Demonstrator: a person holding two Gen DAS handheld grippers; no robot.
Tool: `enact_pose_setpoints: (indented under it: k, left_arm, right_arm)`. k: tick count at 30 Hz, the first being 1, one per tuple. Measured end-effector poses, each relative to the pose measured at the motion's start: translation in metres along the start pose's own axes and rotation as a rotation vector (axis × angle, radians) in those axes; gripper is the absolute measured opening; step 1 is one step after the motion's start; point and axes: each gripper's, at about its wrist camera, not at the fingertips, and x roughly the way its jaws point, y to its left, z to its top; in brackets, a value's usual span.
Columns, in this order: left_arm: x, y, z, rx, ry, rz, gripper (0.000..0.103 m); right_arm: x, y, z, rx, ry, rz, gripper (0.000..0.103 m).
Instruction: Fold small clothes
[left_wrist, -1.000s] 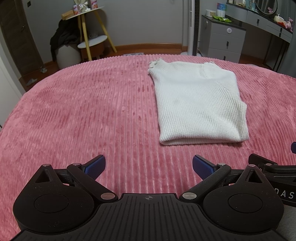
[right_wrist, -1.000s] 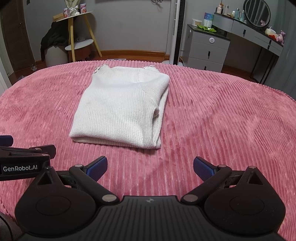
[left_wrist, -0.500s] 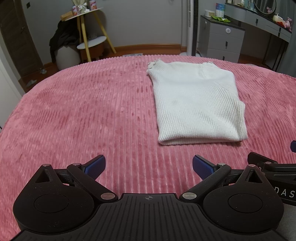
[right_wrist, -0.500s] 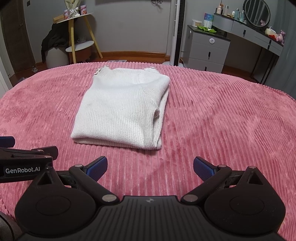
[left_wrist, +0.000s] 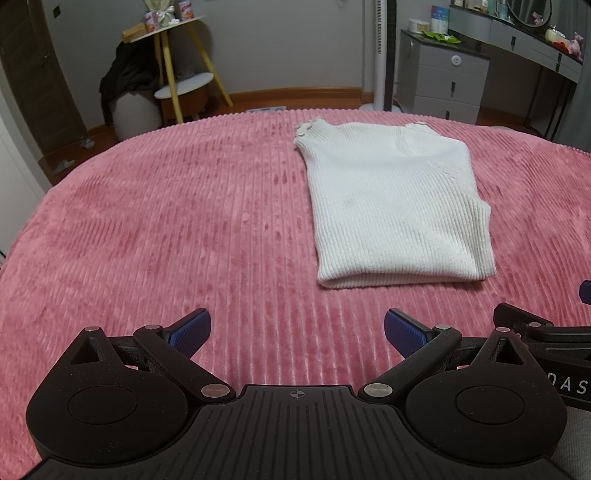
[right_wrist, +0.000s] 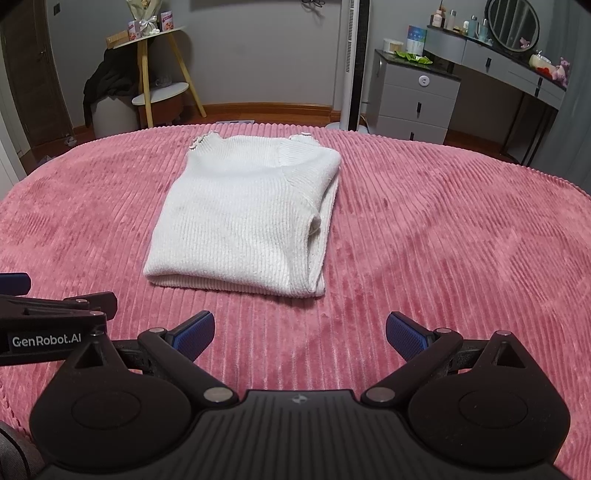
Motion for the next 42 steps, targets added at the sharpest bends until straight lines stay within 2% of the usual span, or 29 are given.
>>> enact_pose_setpoints:
  k: [26, 42]
  left_arm:
    - [-0.0013, 0.0011, -0.0003, -0.014, -0.002, 0.005, 0.103]
    - [-0.0008, -0.0033, -0.0029, 0.012, -0.005, 0.015, 0.103]
  right_arm:
    - [-0.0002, 0.0004, -0.0009, 0.001, -0.002, 0.005, 0.099]
    - [-0.0026, 0.0025, -0.0029, 0.004, -0.004, -0.009, 0.099]
